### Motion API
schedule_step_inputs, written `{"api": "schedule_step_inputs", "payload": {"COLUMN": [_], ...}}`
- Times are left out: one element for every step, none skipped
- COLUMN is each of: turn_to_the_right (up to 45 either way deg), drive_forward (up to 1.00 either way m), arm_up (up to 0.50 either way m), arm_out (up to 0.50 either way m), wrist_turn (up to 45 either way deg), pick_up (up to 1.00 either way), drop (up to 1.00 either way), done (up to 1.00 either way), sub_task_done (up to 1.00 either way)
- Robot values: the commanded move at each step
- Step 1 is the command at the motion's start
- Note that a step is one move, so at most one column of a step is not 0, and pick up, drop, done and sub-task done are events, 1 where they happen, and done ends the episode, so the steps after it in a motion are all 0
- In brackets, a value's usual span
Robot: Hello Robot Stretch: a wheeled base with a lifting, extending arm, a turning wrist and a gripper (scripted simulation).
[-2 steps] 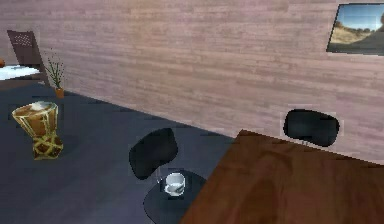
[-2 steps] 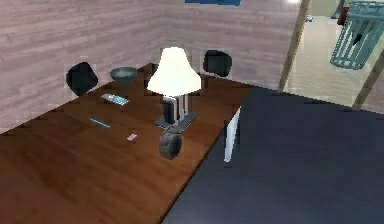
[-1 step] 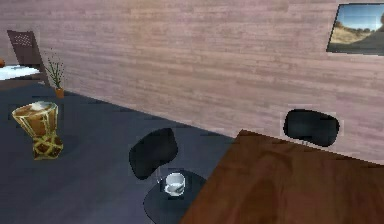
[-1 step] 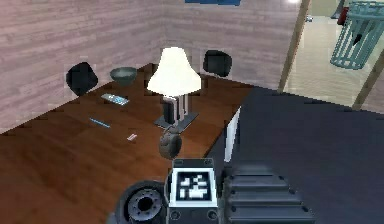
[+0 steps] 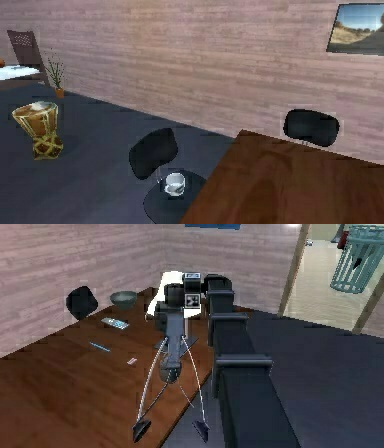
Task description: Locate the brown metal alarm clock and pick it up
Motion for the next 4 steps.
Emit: {"api": "schedule_step_inputs", "payload": {"turn_to_the_right": [0.0, 0.0, 0.0, 0.0], "drive_forward": [0.00, 0.00, 0.00, 0.00], "arm_up": [0.00, 0.00, 0.00, 0.00], "arm_out": [0.00, 0.00, 0.00, 0.00], "wrist_turn": [45.0, 45.0, 45.0, 24.0], "pick_up": [0.00, 0.00, 0.00, 0.00], "drop": [0.00, 0.00, 0.00, 0.00], "done": [0.00, 0.00, 0.00, 0.00], "sub_task_done": [0.00, 0.00, 0.00, 0.00]}}
